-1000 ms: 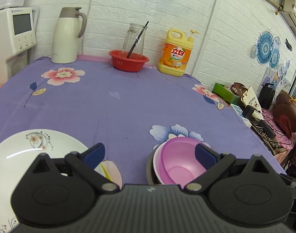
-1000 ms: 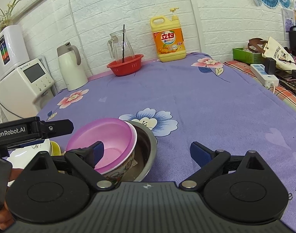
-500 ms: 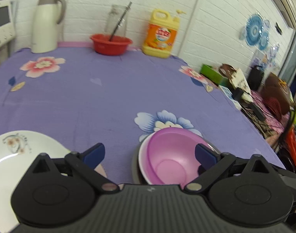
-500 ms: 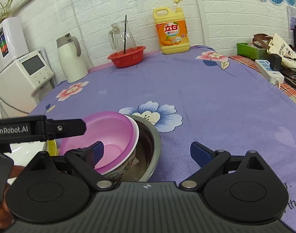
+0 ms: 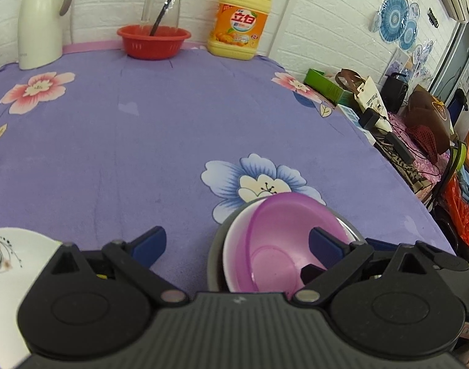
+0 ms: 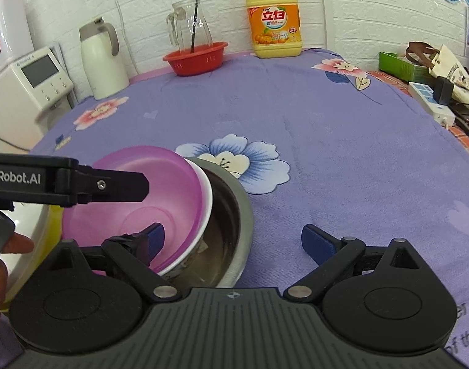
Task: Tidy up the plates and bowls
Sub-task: 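Lower the open left gripper onto the pink bowl rim and close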
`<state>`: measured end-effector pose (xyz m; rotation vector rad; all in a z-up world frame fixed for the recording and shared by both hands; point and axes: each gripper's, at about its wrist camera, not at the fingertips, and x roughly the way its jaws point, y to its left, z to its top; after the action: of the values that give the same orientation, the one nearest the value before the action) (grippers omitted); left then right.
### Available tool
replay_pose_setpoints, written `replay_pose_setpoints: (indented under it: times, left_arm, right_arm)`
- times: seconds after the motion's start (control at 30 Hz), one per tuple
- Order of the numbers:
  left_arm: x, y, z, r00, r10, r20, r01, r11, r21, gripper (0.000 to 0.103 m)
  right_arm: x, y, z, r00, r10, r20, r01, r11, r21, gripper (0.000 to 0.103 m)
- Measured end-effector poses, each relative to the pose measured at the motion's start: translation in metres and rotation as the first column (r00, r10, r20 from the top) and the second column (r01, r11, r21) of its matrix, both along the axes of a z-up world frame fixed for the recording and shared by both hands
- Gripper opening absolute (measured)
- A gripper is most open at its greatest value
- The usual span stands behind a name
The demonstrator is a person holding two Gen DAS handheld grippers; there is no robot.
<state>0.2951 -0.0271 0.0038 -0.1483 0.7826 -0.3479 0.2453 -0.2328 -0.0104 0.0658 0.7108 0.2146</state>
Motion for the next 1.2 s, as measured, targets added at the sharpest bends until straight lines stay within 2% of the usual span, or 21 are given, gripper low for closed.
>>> replay_pose_setpoints:
  times: [0.17, 0.33, 0.63, 0.73, 0.87, 1.07, 1.2]
  left_arm:
    - [-0.002, 0.003, 0.001, 1.0, -0.014, 0.002, 0.014, 1.0, 0.0, 0.098]
    - [-0.001, 0.001, -0.003, 1.0, -0.026, -0.01, 0.026, 1.0, 0.006, 0.098]
    - [0.004, -0.007, -0.012, 1.0, -0.011, -0.025, 0.012, 1.0, 0.027, 0.098]
    - [0.001, -0.009, -0.011, 1.0, -0.024, -0.014, 0.024, 0.999, 0.037, 0.098]
    - [-0.006, -0.014, -0.001, 0.997, -0.061, 0.05, 0.058, 0.996, 0.061, 0.098]
    - [0.0, -0.013, -0.013, 0.998, -0.064, -0.001, 0.064, 0.996, 0.058, 0.097]
    - [-0.003, -0.016, -0.017, 0.997, -0.071, -0.005, 0.071, 0.996, 0.049, 0.096]
  right_arm:
    - [-0.006, -0.005, 0.004, 1.0, -0.01, 0.004, 0.011, 0.999, -0.04, 0.103]
    - [-0.004, -0.004, 0.001, 1.0, -0.006, -0.008, 0.006, 0.999, 0.036, 0.103]
    - [-0.003, 0.004, -0.006, 1.0, -0.001, -0.02, 0.002, 0.997, 0.081, 0.103]
    - [-0.004, 0.004, -0.004, 1.0, 0.005, -0.015, -0.003, 0.996, 0.092, 0.103]
    - [-0.006, 0.003, 0.0, 1.0, 0.003, 0.004, -0.003, 0.995, 0.104, 0.103]
    - [-0.01, 0.002, -0.005, 1.0, 0.01, -0.014, -0.008, 0.99, 0.138, 0.103]
    - [-0.015, 0.0, -0.006, 1.0, -0.007, -0.007, 0.008, 0.986, 0.169, 0.103]
